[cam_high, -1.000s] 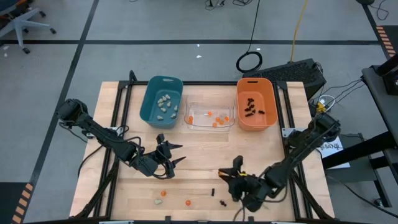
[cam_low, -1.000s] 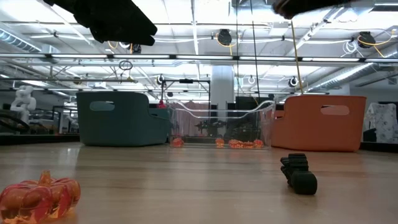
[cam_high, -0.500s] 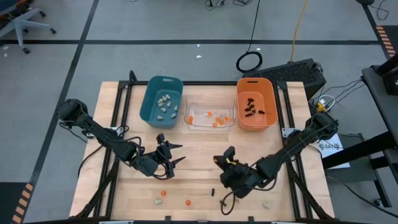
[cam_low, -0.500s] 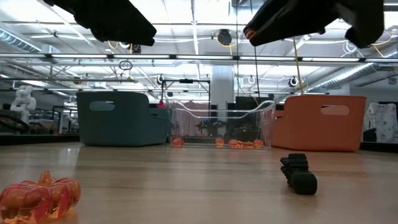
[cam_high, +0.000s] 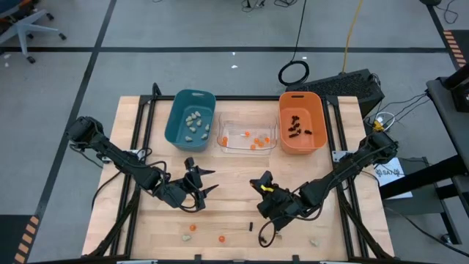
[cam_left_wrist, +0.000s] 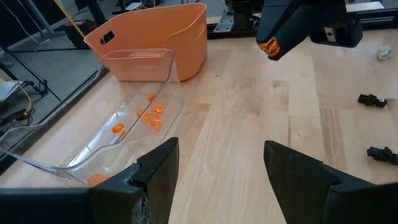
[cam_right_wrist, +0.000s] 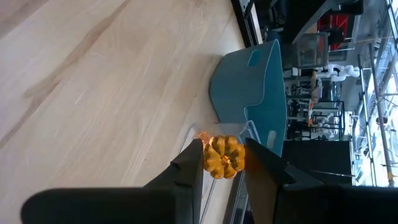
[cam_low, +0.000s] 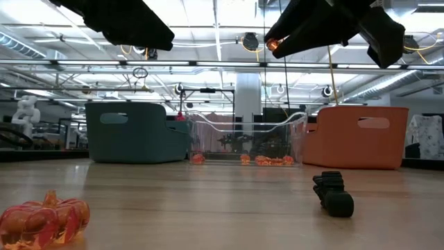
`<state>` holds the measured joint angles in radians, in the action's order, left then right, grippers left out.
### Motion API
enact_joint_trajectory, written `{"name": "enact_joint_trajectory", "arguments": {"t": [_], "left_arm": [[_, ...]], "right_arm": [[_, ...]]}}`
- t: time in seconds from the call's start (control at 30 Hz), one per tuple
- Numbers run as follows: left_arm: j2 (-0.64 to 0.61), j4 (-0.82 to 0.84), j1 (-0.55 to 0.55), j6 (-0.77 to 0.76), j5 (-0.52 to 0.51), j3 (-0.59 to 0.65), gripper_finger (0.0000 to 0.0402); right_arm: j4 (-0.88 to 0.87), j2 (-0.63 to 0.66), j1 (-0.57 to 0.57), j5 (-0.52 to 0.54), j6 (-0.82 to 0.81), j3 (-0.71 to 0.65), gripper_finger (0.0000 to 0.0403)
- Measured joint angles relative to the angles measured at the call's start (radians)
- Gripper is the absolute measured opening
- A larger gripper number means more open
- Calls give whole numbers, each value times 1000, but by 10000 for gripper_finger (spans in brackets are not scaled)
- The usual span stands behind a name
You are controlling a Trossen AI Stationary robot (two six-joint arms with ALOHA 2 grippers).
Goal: Sort Halloween decoration
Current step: Put the orange pumpkin toy into the transparent bin
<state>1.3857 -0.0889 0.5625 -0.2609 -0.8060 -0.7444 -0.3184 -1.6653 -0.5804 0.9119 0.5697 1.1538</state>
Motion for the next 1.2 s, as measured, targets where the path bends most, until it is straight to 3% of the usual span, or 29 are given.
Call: {"name": "enact_joint_trajectory", "arguments": {"t": [0.37, 0.73, 0.93, 1.2], "left_arm": [[0, 0, -1, 16, -14, 0, 232], [0, -11, -1, 99, -14, 0, 232], [0, -10, 5, 356, 1, 0, 232], [0, -63, 16, 989, 74, 0, 232]], "right_arm": [[0, 0, 0, -6, -108, 0, 70], [30, 0, 22, -139, -314, 1, 70], [88, 0, 57, -240, -456, 1, 70], [232, 0, 130, -305, -618, 1, 70]]}}
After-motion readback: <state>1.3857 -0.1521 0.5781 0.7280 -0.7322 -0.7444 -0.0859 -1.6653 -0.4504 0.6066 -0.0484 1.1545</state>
